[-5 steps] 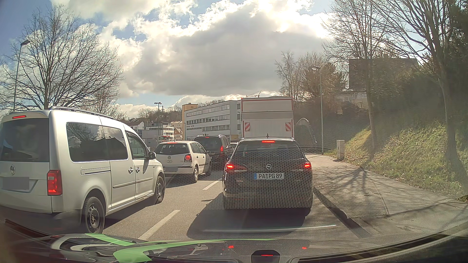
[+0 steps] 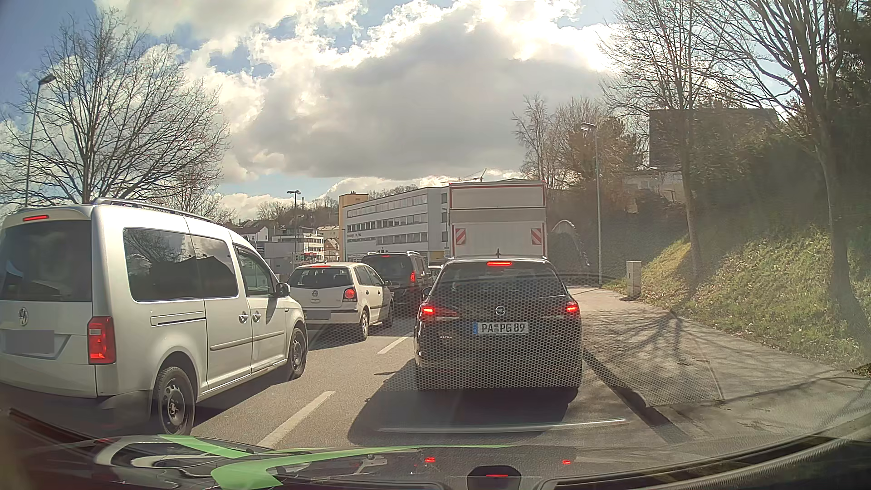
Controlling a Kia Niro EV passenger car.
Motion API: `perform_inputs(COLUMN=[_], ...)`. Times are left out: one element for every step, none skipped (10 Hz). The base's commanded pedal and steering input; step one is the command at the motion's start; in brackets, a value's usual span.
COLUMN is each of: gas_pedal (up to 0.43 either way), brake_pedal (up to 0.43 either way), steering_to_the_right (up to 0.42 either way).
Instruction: Follow the waypoints while adhering to traffic rules and regulations
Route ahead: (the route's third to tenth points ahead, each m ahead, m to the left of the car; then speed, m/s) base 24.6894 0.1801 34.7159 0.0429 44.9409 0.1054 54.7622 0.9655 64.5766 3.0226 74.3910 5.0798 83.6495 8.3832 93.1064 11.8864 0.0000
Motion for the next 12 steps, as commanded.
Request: perform_inputs(gas_pedal=[0.0, 0.0, 0.0, 0.0, 0.0, 0.0, 0.0, 0.0, 0.0, 0.0, 0.0, 0.0], brake_pedal=[0.287, 0.287, 0.287, 0.287, 0.287, 0.287, 0.287, 0.293, 0.293, 0.287, 0.287, 0.207], steering_to_the_right=[0.045, 0.045, 0.045, 0.045, 0.045, 0.045, 0.045, 0.045, 0.045, 0.045, 0.045, 0.045])
